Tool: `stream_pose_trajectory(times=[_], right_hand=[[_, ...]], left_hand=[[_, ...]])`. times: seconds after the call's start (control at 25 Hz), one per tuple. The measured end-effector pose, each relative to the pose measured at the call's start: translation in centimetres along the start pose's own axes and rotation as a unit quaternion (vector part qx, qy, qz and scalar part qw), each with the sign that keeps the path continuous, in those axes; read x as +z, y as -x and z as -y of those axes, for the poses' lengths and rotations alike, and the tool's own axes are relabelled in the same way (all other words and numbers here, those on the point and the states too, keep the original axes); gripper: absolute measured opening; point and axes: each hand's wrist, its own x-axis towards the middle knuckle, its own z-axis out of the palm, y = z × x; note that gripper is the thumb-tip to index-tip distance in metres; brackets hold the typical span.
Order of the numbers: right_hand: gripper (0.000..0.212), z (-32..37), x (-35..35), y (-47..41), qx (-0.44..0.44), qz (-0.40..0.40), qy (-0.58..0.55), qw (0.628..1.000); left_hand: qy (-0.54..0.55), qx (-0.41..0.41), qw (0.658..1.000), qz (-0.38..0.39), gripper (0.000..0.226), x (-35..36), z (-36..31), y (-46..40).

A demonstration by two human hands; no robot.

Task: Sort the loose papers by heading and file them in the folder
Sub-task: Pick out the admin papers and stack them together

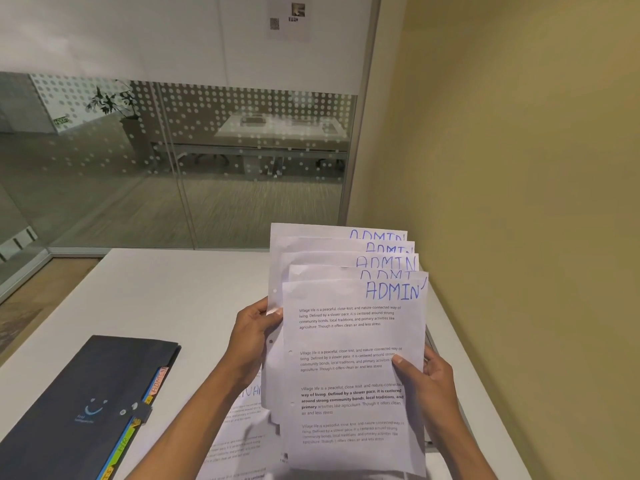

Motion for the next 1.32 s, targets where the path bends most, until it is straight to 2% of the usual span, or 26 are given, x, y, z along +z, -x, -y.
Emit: stream_pose_trajectory(times=[0.16,0.24,0.32,0.36,0.44,0.6,0.84,1.0,1.16,1.32], right_hand=[[0.026,-0.1,0.1,-0.3,0.001,-0.003,-0.019,1.0],[0.025,-0.1,0.2,-0.4,0.013,-0.001,-0.038,0.999],[0.024,-0.1,0.4,-0.6,0.022,0.002,-0.045,0.999],[0.024,0.0,0.5,-0.8,0.023,0.003,-0.044,0.999],[0.023,0.1,0.6,-1.2,0.029,0.01,-0.034,0.999],[0.027,-0.1,0.8,-1.8,0.059,0.042,0.009,0.997],[0.024,-1.7,1.8,-3.0,0.063,0.033,0.077,0.994],[0.027,-3.9,2.8,-2.9,0.071,0.013,0.083,0.994],[0.02,-5.0,3.4,-2.0,0.063,0.012,0.077,0.995],[0.028,-5.3,3.2,-1.2,0.033,0.023,0.108,0.993]], left_hand=[[0.016,-0.015,0.999,0.027,0.024,-0.1,-0.2,0.2],[0.023,-0.038,0.997,0.069,0.034,-0.2,-0.1,0.5],[-0.02,-0.061,0.994,0.088,0.049,-0.3,0.5,0.5],[-0.052,-0.065,0.993,0.082,0.05,-0.2,0.7,0.4],[-0.103,-0.065,0.991,0.06,0.037,-0.2,1.3,0.1],[-0.132,-0.08,0.987,0.038,0.017,-0.2,2.0,-0.1],[-0.165,-0.083,0.982,0.027,0.02,-1.4,3.8,0.1],[-0.169,-0.09,0.982,-0.006,0.02,-2.1,4.9,0.6],[-0.172,-0.086,0.981,-0.037,0.017,-2.3,5.9,1.4],[-0.172,-0.075,0.981,-0.045,0.02,-2.2,7.2,2.7]])
